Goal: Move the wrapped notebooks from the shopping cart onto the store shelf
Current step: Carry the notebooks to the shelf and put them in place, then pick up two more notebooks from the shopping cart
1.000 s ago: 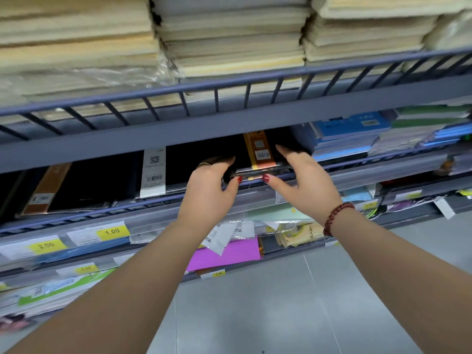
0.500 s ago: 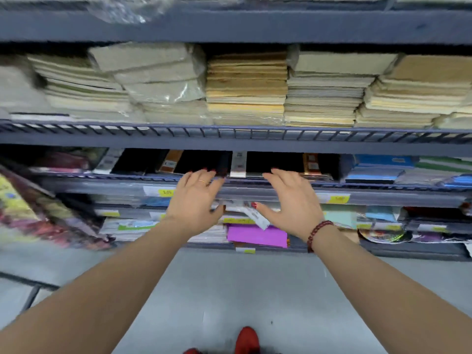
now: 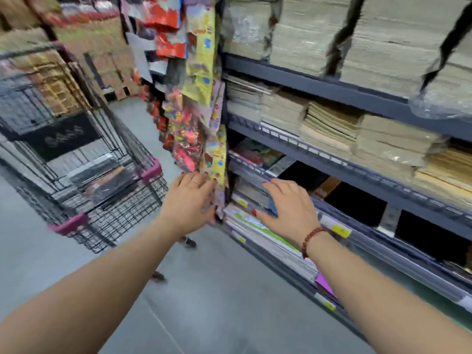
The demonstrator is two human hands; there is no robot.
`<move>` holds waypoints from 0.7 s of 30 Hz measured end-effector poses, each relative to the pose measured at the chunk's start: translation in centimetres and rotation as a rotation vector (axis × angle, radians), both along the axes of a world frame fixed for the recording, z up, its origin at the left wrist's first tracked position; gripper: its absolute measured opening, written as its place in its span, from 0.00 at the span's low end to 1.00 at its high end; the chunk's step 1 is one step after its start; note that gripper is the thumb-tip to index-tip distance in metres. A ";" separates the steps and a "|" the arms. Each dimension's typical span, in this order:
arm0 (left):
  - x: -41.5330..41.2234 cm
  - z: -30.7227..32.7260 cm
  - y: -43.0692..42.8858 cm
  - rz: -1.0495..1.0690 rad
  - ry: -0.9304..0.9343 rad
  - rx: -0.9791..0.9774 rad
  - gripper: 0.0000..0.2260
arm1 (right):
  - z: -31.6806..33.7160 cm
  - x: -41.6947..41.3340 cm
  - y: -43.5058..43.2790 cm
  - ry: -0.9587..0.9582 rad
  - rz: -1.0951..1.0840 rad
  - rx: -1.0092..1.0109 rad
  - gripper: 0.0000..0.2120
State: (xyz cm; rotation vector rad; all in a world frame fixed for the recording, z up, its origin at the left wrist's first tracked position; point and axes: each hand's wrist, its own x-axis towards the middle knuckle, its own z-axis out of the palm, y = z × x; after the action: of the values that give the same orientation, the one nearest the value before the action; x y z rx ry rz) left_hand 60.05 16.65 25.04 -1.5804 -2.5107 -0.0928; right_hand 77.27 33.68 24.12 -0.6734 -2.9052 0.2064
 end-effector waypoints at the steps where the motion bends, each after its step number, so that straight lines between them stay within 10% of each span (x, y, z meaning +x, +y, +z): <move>1: -1.5 0.6 -2.5 0.039 0.018 -0.001 0.24 | 0.5 -1.9 -1.8 0.008 0.020 0.002 0.34; 21: -18.8 3.2 -34.0 0.478 0.017 0.082 0.25 | 5.5 -28.2 -28.1 0.043 0.461 0.133 0.31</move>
State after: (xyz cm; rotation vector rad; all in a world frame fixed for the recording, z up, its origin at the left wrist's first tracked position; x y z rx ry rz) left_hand 41.21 -17.39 28.23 -0.9121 -2.7514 -0.1156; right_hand 49.09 5.56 29.67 0.0286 -2.9536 0.0753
